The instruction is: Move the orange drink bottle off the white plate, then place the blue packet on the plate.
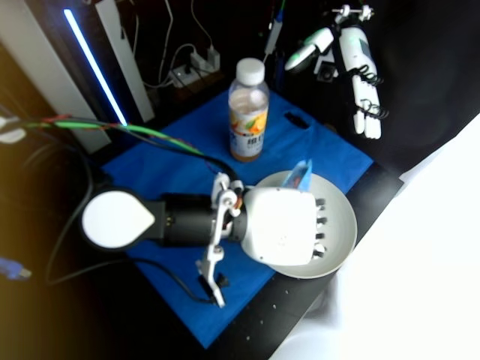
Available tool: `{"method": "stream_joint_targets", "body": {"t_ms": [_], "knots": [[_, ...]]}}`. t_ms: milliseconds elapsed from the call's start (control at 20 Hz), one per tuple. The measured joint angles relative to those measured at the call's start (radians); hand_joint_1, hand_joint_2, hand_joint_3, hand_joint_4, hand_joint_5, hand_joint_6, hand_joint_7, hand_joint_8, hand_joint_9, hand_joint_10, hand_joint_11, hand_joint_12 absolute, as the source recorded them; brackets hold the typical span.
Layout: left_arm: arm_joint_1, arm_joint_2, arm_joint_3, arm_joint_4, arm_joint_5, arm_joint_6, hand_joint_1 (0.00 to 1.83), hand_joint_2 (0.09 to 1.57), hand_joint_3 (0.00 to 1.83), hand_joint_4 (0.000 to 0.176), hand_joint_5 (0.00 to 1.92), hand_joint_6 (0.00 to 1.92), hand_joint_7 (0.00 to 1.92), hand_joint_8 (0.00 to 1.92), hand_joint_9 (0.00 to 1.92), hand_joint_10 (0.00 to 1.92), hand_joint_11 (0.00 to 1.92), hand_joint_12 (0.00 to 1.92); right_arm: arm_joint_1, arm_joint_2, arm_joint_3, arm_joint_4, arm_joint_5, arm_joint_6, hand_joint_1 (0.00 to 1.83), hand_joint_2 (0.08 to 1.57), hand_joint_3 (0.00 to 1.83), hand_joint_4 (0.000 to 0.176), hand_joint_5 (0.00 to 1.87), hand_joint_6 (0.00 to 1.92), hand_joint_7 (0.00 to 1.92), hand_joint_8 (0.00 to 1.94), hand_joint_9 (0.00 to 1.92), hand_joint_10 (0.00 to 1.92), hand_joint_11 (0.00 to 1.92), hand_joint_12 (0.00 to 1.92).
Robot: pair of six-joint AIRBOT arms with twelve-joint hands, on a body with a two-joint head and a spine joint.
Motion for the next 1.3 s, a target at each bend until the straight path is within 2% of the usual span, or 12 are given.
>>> {"method": "stream_joint_targets", "body": {"t_ms": [400,500,550,600,650,750,900,1050,1100,1150,1200,1300], "knots": [[-0.022,-0.010,0.002,0.028,-0.002,-0.008,0.10,0.80,0.01,0.130,0.00,0.00,0.00,0.00,0.00,0.00,0.00,0.00,-0.023,-0.023,0.037,-0.005,0.000,0.023,1.24,1.09,0.00,0.000,1.05,0.75,1.02,1.04,1.15,0.17,0.68,1.26],[-0.022,-0.010,0.002,0.026,-0.004,-0.010,0.11,0.79,0.00,0.131,0.00,0.00,0.00,0.00,0.00,0.00,0.00,0.00,-0.023,-0.023,0.037,-0.004,0.002,0.024,1.22,1.12,0.00,0.000,0.95,0.95,1.01,1.03,1.06,0.10,0.57,1.19],[-0.022,-0.010,0.002,0.026,-0.004,-0.011,0.09,0.82,0.01,0.122,0.00,0.00,0.00,0.00,0.00,0.00,0.00,0.00,-0.023,-0.023,0.037,-0.005,0.001,0.024,1.34,1.06,0.00,0.000,0.83,0.40,1.09,0.86,1.16,0.16,0.65,1.35],[-0.022,-0.010,0.002,0.027,-0.004,-0.011,0.11,0.84,0.02,0.122,0.00,0.00,0.00,0.00,0.00,0.00,0.00,0.00,-0.023,-0.023,0.037,-0.005,0.000,0.024,1.17,0.98,0.00,0.000,0.85,0.11,1.00,0.46,1.09,0.14,0.55,1.32],[-0.022,-0.010,0.002,0.026,-0.004,-0.011,0.08,0.85,0.02,0.106,0.00,0.00,0.00,0.00,0.00,0.00,0.00,0.00,-0.023,-0.023,0.037,-0.005,0.000,0.024,1.14,0.94,0.00,0.000,0.83,0.03,0.98,0.21,1.04,0.10,0.55,1.17],[-0.022,-0.010,0.002,0.026,-0.004,-0.012,0.10,0.83,0.01,0.121,0.00,0.00,0.00,0.00,0.00,0.00,0.00,0.00,-0.023,-0.023,0.036,-0.003,0.002,0.025,1.10,0.93,0.00,0.000,0.74,0.00,0.92,0.03,0.94,0.02,0.46,1.03],[-0.022,-0.010,0.002,0.026,-0.005,-0.012,0.10,0.82,0.00,0.137,0.00,0.00,0.00,0.00,0.00,0.00,0.00,0.00,-0.029,-0.023,0.036,0.007,0.002,0.028,1.06,0.88,0.00,0.000,0.61,0.00,0.77,0.00,0.80,0.00,0.38,0.99],[-0.022,-0.010,0.002,0.026,-0.005,-0.013,0.10,0.81,0.00,0.122,0.00,0.00,0.00,0.00,0.00,0.00,0.00,0.00,-0.035,-0.023,0.036,0.010,0.004,0.033,1.03,0.78,0.00,0.000,0.43,0.00,0.53,0.00,0.52,0.00,0.22,0.66],[-0.022,-0.010,0.002,0.026,-0.005,-0.015,0.09,0.81,0.00,0.131,0.00,0.00,0.00,0.00,0.00,0.00,0.00,0.00,-0.035,-0.023,0.037,0.015,0.009,0.039,1.01,0.73,0.00,0.022,0.38,0.00,0.47,0.00,0.41,0.00,0.07,0.62],[-0.022,-0.010,0.002,0.026,-0.005,-0.015,0.07,0.86,0.02,0.110,0.00,0.00,0.00,0.00,0.00,0.00,0.00,0.00,-0.035,-0.023,0.040,0.022,0.028,0.049,0.92,0.66,0.00,0.091,0.29,0.00,0.39,0.00,0.30,0.00,0.01,0.55],[-0.021,-0.010,0.002,0.023,-0.005,-0.015,0.09,0.86,0.01,0.128,0.00,0.00,0.00,0.00,0.00,0.00,0.00,0.00,-0.035,-0.022,0.040,0.029,0.042,0.051,0.89,0.61,0.00,0.156,0.22,0.00,0.30,0.00,0.23,0.00,0.00,0.51],[-0.005,-0.010,0.005,0.007,-0.008,-0.016,0.17,0.80,0.00,0.143,0.00,0.00,0.00,0.00,0.00,0.00,0.00,0.00,-0.035,-0.011,0.027,0.041,0.074,0.052,0.86,0.58,0.00,0.175,0.06,0.00,0.12,0.00,0.14,0.00,0.00,0.72]]}}
